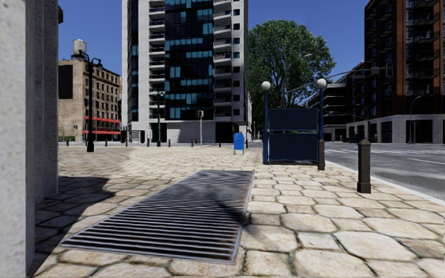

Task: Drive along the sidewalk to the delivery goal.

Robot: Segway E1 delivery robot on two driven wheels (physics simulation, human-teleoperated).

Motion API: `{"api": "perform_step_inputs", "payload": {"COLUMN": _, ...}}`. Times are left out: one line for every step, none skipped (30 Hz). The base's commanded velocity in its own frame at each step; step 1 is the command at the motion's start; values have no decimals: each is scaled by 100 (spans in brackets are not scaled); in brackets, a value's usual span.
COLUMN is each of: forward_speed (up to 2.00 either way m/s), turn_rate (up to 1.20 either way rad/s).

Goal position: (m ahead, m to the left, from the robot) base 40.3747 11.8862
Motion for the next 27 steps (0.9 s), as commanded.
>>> {"api": "perform_step_inputs", "payload": {"forward_speed": 200, "turn_rate": 0}}
{"api": "perform_step_inputs", "payload": {"forward_speed": 200, "turn_rate": 0}}
{"api": "perform_step_inputs", "payload": {"forward_speed": 200, "turn_rate": 4}}
{"api": "perform_step_inputs", "payload": {"forward_speed": 200, "turn_rate": 14}}
{"api": "perform_step_inputs", "payload": {"forward_speed": 200, "turn_rate": 21}}
{"api": "perform_step_inputs", "payload": {"forward_speed": 200, "turn_rate": 21}}
{"api": "perform_step_inputs", "payload": {"forward_speed": 200, "turn_rate": 23}}
{"api": "perform_step_inputs", "payload": {"forward_speed": 200, "turn_rate": 23}}
{"api": "perform_step_inputs", "payload": {"forward_speed": 200, "turn_rate": 24}}
{"api": "perform_step_inputs", "payload": {"forward_speed": 200, "turn_rate": 24}}
{"api": "perform_step_inputs", "payload": {"forward_speed": 200, "turn_rate": 24}}
{"api": "perform_step_inputs", "payload": {"forward_speed": 200, "turn_rate": 24}}
{"api": "perform_step_inputs", "payload": {"forward_speed": 200, "turn_rate": 24}}
{"api": "perform_step_inputs", "payload": {"forward_speed": 200, "turn_rate": 24}}
{"api": "perform_step_inputs", "payload": {"forward_speed": 200, "turn_rate": 24}}
{"api": "perform_step_inputs", "payload": {"forward_speed": 200, "turn_rate": 24}}
{"api": "perform_step_inputs", "payload": {"forward_speed": 200, "turn_rate": 24}}
{"api": "perform_step_inputs", "payload": {"forward_speed": 200, "turn_rate": 24}}
{"api": "perform_step_inputs", "payload": {"forward_speed": 200, "turn_rate": 18}}
{"api": "perform_step_inputs", "payload": {"forward_speed": 200, "turn_rate": 0}}
{"api": "perform_step_inputs", "payload": {"forward_speed": 200, "turn_rate": 0}}
{"api": "perform_step_inputs", "payload": {"forward_speed": 200, "turn_rate": 0}}
{"api": "perform_step_inputs", "payload": {"forward_speed": 200, "turn_rate": 0}}
{"api": "perform_step_inputs", "payload": {"forward_speed": 200, "turn_rate": 0}}
{"api": "perform_step_inputs", "payload": {"forward_speed": 200, "turn_rate": 0}}
{"api": "perform_step_inputs", "payload": {"forward_speed": 200, "turn_rate": 0}}
{"api": "perform_step_inputs", "payload": {"forward_speed": 200, "turn_rate": 0}}
